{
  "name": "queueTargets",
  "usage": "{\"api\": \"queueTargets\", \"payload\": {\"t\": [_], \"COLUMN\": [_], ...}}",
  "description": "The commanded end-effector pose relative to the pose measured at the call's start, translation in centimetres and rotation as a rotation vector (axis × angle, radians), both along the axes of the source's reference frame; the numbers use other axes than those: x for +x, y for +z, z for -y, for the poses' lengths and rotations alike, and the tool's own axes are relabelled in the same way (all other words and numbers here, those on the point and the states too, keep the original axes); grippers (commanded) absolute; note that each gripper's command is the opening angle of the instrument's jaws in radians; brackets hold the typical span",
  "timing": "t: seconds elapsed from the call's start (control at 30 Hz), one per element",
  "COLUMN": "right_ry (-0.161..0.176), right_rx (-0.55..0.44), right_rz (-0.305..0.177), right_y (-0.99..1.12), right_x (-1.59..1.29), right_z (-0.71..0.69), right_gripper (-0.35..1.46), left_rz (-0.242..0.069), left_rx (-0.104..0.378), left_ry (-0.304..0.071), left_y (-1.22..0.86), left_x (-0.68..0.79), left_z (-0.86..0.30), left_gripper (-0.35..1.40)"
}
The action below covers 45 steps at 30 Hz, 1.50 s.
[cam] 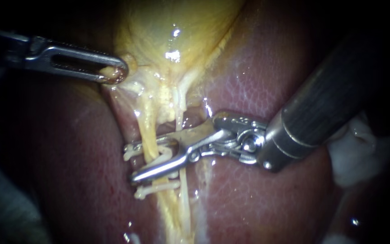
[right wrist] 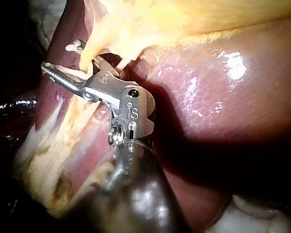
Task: Clipping third clip left tube
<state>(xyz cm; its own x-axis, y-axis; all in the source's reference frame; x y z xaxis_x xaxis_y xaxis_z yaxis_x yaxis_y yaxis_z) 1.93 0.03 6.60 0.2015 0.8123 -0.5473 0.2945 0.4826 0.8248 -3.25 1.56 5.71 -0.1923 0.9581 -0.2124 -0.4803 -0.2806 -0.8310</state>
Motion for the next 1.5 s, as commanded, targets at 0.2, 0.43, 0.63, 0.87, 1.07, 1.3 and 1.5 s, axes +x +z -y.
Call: {"api": "queueTargets", "payload": {"t": [0.2,0.43,0.63,0.87,1.07,1.3,1.5], "right_ry": [0.015,0.018,0.015,0.007,0.005,-0.005,-0.006], "right_rx": [0.02,0.029,0.045,0.094,0.149,0.245,0.242], "right_rz": [-0.029,-0.04,-0.039,-0.026,-0.004,0.045,0.051], "right_y": [-0.2,-0.3,-0.36,-0.39,-0.38,-0.37,-0.33], "right_x": [0.0,0.0,-0.04,-0.08,-0.09,-0.11,-0.13], "right_z": [-0.05,-0.09,-0.15,-0.21,-0.23,-0.22,-0.24], "right_gripper": [0.48,0.44,0.35,0.14,-0.12,-0.35,-0.35], "left_rz": [0.0,0.0,0.0,0.0,0.0,0.0,0.0], "left_rx": [0.0,0.0,0.0,0.0,-0.001,-0.001,-0.001], "left_ry": [0.0,0.0,0.0,0.0,0.0,0.0,0.0], "left_y": [0.0,0.0,0.0,0.01,0.02,0.03,0.04], "left_x": [0.0,0.0,0.01,0.01,0.01,0.01,0.01], "left_z": [0.0,0.0,0.0,-0.01,-0.01,-0.01,-0.01], "left_gripper": [-0.35,-0.35,-0.35,-0.35,-0.35,-0.35,-0.35]}}
